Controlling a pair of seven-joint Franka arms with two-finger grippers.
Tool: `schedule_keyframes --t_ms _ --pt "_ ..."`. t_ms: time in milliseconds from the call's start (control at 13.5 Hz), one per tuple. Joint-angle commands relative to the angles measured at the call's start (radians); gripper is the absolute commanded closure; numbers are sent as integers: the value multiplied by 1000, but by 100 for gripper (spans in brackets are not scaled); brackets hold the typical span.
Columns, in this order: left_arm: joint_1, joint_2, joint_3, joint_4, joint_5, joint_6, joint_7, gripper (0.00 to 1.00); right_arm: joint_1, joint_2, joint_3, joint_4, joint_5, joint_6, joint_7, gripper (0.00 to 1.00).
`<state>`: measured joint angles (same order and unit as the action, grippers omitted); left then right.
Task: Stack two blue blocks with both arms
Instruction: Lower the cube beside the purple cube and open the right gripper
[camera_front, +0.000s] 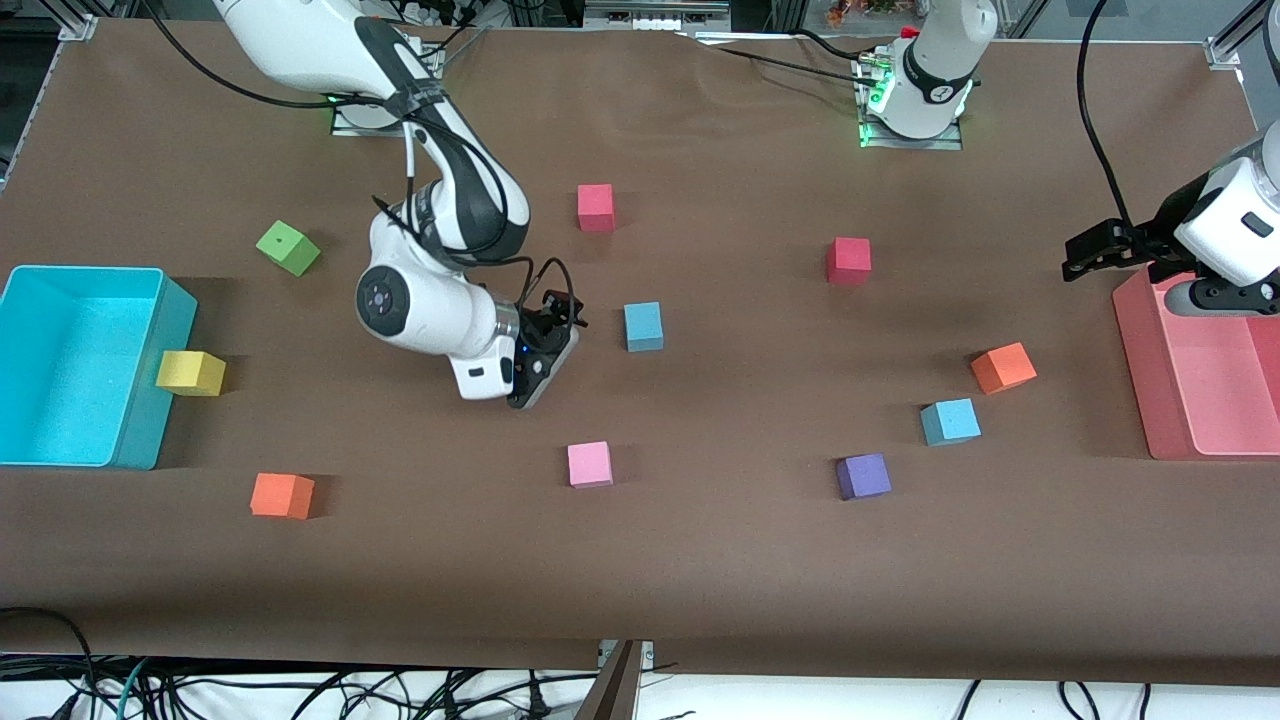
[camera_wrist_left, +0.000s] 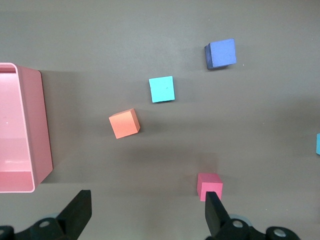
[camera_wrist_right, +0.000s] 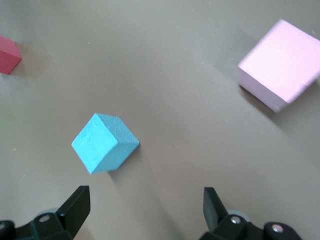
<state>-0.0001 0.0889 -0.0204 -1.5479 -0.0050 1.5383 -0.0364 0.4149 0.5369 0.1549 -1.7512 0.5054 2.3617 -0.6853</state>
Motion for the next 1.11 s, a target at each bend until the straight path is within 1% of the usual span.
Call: schedule_keyframes --t_ms 0,74,148,222,296,370,444,593,741,815,889,1037 --pt "3 0 -4 -20 22 13 -11 0 -45 -43 136 -172 54 257 -49 0" --pt "3 0 -4 -20 22 13 -11 0 -48 -41 159 -194 67 296 -75 0" --pt "3 2 -3 -20 22 13 -11 0 -48 -34 163 -197 80 303 -123 0" --pt "3 8 -4 -20 23 16 -11 0 -48 -23 163 -197 117 306 -198 0" --pt "2 15 -3 -20 23 17 -13 0 -54 -2 163 -192 177 306 -302 0" --pt "2 23 -3 -20 25 19 -13 0 -65 23 166 -188 264 306 -436 0" --pt "2 26 -3 -18 25 19 -13 0 -68 32 166 -188 369 300 -568 0" --pt "2 29 -1 -17 25 19 -11 0 -82 40 164 -189 592 248 -844 0" --pt "2 38 0 -14 25 22 -11 0 -82 66 164 -191 834 209 -1091 0" --pt "2 44 0 -17 25 35 -11 0 -82 71 163 -189 904 183 -1187 0" --pt "2 49 0 -17 25 54 -11 0 -85 78 163 -191 924 151 -1242 0" --pt "-1 55 0 -15 23 75 -7 0 -102 86 163 -200 930 117 -1330 0"
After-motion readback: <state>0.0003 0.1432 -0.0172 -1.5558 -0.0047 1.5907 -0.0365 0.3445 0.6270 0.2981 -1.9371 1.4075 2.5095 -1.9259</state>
